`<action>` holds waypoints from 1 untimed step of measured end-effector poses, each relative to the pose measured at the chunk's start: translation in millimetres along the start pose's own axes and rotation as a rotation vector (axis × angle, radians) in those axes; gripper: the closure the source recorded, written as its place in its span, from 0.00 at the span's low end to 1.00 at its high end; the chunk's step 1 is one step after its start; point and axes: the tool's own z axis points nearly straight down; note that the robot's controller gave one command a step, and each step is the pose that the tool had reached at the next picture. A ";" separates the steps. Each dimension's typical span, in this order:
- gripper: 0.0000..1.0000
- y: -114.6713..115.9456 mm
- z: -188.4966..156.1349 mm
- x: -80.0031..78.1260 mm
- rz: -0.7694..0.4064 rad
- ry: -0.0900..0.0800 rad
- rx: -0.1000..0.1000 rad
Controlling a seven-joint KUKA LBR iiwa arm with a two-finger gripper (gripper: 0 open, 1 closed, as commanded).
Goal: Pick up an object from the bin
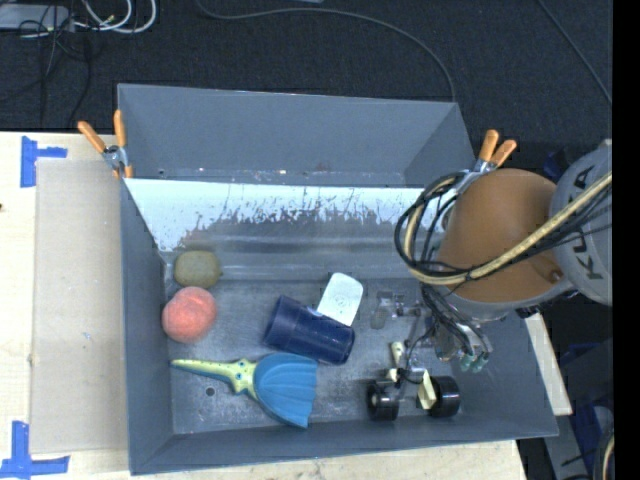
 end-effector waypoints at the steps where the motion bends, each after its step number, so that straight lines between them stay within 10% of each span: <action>1: 0.00 0.0 -4.3 -1.6 0.000 -0.009 0.000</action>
Offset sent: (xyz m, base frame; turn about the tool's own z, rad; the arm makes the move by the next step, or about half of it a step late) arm -0.0165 -0.0572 -0.1103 -0.4297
